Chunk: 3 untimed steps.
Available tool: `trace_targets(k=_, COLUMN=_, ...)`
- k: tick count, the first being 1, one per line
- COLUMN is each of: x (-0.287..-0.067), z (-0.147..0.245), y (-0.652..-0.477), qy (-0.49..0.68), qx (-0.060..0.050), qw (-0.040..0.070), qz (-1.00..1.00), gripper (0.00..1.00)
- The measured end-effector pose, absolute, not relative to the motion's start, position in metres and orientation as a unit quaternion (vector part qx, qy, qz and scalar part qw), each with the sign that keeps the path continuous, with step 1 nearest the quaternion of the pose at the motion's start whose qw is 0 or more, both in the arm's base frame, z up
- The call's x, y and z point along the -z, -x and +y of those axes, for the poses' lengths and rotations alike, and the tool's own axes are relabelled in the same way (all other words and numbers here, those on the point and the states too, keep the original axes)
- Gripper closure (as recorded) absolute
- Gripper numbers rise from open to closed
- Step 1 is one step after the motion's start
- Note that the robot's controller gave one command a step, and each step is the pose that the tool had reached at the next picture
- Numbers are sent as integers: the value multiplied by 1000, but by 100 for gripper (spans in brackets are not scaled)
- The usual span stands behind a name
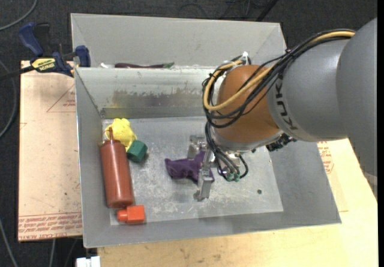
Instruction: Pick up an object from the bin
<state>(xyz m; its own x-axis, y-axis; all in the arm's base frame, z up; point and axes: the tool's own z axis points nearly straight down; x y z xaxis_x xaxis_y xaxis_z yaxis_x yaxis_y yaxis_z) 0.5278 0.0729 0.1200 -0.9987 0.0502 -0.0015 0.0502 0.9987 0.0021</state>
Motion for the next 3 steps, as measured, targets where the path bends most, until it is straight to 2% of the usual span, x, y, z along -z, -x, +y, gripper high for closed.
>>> trace_targets(k=1, x=-85, z=70, y=-530, qy=-48, qx=-1, qw=-1, qz=999, gripper=0)
trace_targets(k=2, x=-70, z=69, y=-521, qy=-142, qx=-2, qw=1, qz=990, gripper=100)
trace_targets(k=3, x=-70, z=69, y=-521, qy=-142, qx=-2, qw=1, qz=990, gripper=100)
